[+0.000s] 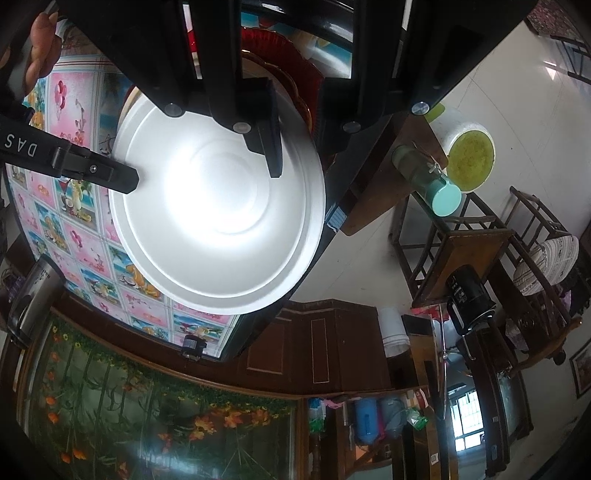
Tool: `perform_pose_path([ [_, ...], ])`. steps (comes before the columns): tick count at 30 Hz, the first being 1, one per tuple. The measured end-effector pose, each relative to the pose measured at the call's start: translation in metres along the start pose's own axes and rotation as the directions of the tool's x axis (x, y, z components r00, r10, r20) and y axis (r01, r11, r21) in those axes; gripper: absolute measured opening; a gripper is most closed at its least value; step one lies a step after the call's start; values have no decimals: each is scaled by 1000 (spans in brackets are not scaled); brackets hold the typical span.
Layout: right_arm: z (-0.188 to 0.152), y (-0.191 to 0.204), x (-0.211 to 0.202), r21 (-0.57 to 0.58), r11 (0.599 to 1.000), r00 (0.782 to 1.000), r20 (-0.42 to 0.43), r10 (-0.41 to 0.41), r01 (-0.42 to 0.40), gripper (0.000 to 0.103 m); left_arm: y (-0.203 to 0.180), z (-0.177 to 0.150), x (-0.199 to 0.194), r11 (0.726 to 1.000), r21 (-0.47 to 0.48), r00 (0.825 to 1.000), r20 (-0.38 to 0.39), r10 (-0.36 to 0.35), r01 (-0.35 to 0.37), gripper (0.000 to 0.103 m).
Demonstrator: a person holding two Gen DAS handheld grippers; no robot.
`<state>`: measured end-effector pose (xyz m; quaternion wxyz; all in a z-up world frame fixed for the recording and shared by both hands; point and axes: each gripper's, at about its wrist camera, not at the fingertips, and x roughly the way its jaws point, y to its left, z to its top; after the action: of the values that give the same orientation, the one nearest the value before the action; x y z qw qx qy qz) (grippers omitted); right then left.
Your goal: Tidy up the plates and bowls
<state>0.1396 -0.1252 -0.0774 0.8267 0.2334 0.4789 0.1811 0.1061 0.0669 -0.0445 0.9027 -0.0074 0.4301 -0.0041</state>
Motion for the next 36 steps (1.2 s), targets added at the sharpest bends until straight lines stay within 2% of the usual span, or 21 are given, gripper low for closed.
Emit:
perform_pose_path([
  [5, 1, -4, 3, -8, 1000, 1000, 3, -25, 25, 11, -4, 0, -2, 996, 51, 997, 25, 67, -68, 17],
  [6, 0, -4, 3, -11, 1000, 1000, 7, -29, 29, 11, -3, 0, -3, 995, 55, 996, 37, 77, -79, 20],
  [8, 0, -4, 3, -21, 999, 999, 13, -41, 41, 11, 1, 2, -8, 994, 51, 994, 53, 93, -95, 34],
  [10, -1, -4, 3, -33, 998, 998, 21, -53, 54, 11, 5, 3, -14, 991, 43, 989, 82, 123, -126, 54],
  [13, -3, -3, 4, -45, 998, 999, 18, -47, 48, 11, 12, 2, -28, 990, 37, 982, 133, 133, -139, 62],
  [15, -4, -2, 4, -49, 998, 999, 16, -45, 45, 11, 13, 1, -33, 988, 33, 979, 149, 142, -148, 63],
  [18, -5, 4, 0, -84, 992, 995, 51, -87, 91, 11, 9, 3, -29, 985, 60, 978, 140, 153, -162, 65],
  [22, -5, 1, -10, -75, 994, 995, 69, -77, 82, 11, 4, 1, -16, 983, 85, 984, 86, 155, -162, 65],
  [26, -3, -8, -20, -45, 996, 994, 91, -68, 72, 11, -8, -1, 10, 985, 133, 993, -14, 116, -113, 65],
  [29, -4, -9, -25, -42, 997, 994, 96, -60, 64, 11, -17, -7, 22, 984, 155, 994, -63, 95, -84, 65],
  [32, -4, -13, -31, -36, 998, 993, 108, -50, 55, 11, -16, -10, 15, 984, 153, 994, -49, 95, -87, 65],
  [36, -3, -21, -40, -19, 1000, 991, 131, -2, 4, 11, -7, -8, -11, 981, 145, 991, 41, 124, -129, 65],
])
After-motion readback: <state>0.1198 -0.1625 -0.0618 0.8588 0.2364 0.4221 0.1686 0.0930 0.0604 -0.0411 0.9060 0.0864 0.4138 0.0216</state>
